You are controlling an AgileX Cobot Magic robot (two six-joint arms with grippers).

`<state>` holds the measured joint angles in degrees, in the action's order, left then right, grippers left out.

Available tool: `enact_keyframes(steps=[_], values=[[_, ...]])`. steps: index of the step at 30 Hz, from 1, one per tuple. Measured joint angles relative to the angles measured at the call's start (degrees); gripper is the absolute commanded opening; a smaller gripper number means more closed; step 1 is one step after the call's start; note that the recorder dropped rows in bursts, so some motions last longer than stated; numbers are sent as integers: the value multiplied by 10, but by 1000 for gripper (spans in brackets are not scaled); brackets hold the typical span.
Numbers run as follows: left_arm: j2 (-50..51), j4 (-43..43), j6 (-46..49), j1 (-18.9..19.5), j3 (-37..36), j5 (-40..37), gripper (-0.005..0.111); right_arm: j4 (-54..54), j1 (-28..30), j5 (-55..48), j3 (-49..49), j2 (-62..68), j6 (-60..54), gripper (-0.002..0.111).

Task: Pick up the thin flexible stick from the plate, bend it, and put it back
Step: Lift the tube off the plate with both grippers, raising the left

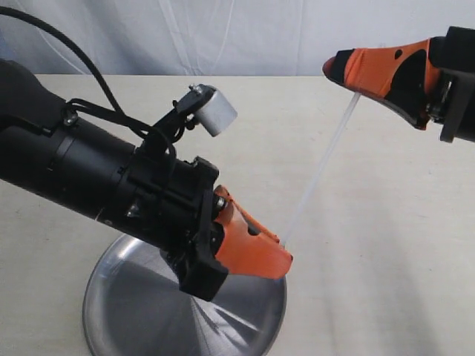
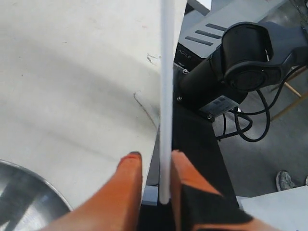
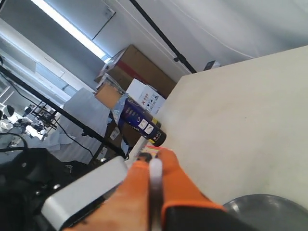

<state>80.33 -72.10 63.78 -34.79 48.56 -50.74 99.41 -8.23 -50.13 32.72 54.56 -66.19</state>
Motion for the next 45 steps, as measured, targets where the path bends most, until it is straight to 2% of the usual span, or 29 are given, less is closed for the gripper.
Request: enact_keyframes(steps=[1, 5, 6, 26, 35, 45], values=[[3, 0, -2, 0, 0, 0, 37, 0, 0, -7, 7, 0, 1, -1], [6, -1, -3, 0, 0, 4, 4, 0, 0, -11, 10, 0, 4, -1], [6, -2, -3, 0, 0, 6, 0, 0, 0, -11, 10, 0, 4, -1], [7, -47, 63, 0, 0, 23, 0, -6, 0, 39, 12, 1, -23, -1], [9, -59, 87, 0, -5, 23, 0, -55, 0, 49, 17, 1, -14, -1], [9, -114, 147, -1, -7, 5, 0, -102, 6, 84, 18, 1, -7, -1]])
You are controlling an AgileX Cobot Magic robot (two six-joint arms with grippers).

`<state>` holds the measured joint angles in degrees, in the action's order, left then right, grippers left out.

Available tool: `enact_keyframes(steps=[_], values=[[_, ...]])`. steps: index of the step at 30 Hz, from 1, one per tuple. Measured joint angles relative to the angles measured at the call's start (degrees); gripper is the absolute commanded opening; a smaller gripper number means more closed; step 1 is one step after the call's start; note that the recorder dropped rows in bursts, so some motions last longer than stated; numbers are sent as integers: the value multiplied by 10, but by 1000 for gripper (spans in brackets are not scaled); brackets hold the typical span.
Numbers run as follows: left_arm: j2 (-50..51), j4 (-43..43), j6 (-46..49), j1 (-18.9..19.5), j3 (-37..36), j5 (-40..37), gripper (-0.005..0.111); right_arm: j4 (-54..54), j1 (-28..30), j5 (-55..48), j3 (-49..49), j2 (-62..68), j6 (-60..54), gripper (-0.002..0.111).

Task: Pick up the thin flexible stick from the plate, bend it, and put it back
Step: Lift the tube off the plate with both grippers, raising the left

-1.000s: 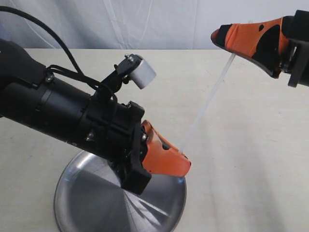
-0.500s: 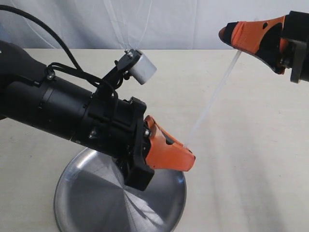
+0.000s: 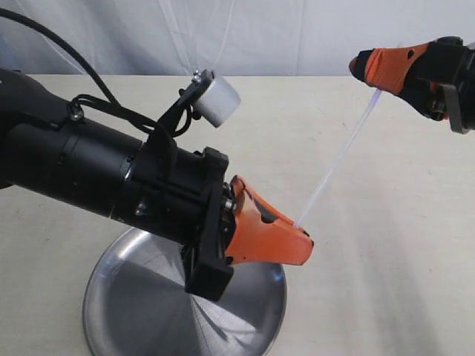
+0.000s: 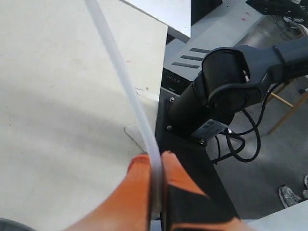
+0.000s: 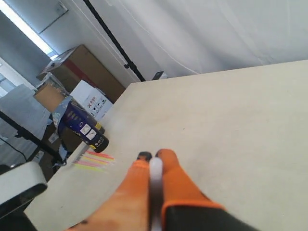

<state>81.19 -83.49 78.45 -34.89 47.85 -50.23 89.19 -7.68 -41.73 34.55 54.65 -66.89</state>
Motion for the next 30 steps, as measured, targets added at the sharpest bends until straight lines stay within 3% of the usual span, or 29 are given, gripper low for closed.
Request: enact_keyframes(steps=[18, 30], values=[[0, -9, 11, 0, 43, -25, 0, -58, 1, 37, 1, 1, 6, -1], [-5, -131, 80, 0, 55, 35, 0, -88, 2, 18, -3, 3, 9, -1]])
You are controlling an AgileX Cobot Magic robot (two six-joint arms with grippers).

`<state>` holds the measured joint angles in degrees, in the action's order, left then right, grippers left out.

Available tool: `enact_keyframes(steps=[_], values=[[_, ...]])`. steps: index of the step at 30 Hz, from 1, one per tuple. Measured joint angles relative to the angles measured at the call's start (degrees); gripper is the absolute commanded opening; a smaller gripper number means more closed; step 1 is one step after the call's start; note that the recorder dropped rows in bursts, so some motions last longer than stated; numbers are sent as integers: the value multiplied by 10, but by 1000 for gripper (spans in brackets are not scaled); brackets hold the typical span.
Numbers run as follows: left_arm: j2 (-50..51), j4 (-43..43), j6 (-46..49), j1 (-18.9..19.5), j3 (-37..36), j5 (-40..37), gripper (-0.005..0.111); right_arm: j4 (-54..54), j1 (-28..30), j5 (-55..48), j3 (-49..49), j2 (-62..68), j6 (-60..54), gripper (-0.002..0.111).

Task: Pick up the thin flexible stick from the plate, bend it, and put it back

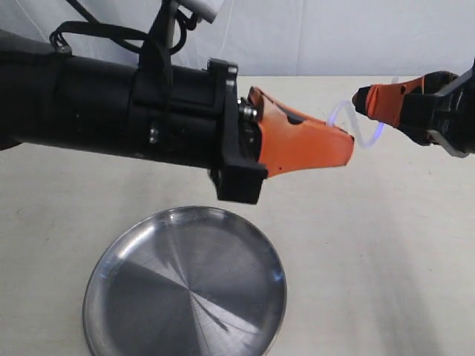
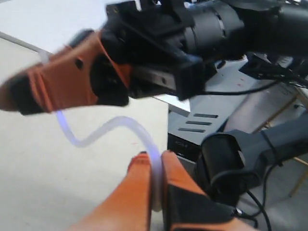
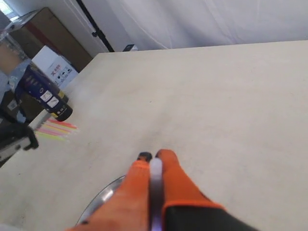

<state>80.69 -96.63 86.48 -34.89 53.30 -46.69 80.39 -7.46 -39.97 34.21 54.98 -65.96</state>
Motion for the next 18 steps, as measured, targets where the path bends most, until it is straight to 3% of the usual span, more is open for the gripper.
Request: enact_keyframes(steps=[18], values=[[0, -29, 5, 2, 2, 181, 0, 0, -1, -97, -4, -1, 1, -1]])
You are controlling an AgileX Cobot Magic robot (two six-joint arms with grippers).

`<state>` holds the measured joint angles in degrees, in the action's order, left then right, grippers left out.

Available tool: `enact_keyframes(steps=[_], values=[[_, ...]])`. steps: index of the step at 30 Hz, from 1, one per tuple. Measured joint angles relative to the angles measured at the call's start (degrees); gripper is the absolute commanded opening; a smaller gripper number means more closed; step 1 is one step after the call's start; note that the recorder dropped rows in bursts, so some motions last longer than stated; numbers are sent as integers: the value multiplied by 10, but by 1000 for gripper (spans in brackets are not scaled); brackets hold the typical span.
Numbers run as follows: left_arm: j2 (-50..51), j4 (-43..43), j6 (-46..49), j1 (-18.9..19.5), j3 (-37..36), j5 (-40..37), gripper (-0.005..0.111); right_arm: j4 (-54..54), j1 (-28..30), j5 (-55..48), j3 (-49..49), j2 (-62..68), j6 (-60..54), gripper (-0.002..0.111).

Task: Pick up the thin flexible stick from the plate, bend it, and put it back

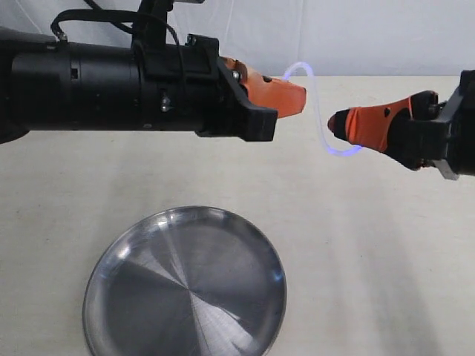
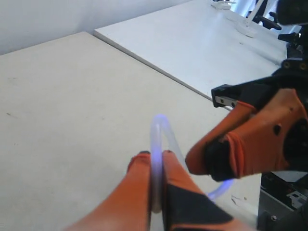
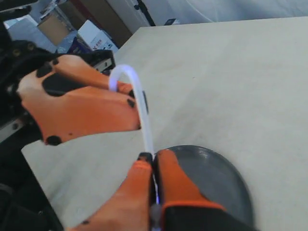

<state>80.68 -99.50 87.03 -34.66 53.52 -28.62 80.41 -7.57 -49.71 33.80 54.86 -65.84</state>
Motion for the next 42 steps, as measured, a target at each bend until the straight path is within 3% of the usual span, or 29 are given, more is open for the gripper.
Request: enact_keyframes(steps=[28, 35, 42], values=[[3, 4, 0, 0, 0, -50, 0, -30, -3, -85, 0, 27, 14, -1], [3, 4, 2, 0, 10, -68, 0, -18, -85, -17, 0, 52, 12, -1], [3, 2, 2, 0, 10, -69, 0, -3, -112, 24, 0, 52, 8, -1]])
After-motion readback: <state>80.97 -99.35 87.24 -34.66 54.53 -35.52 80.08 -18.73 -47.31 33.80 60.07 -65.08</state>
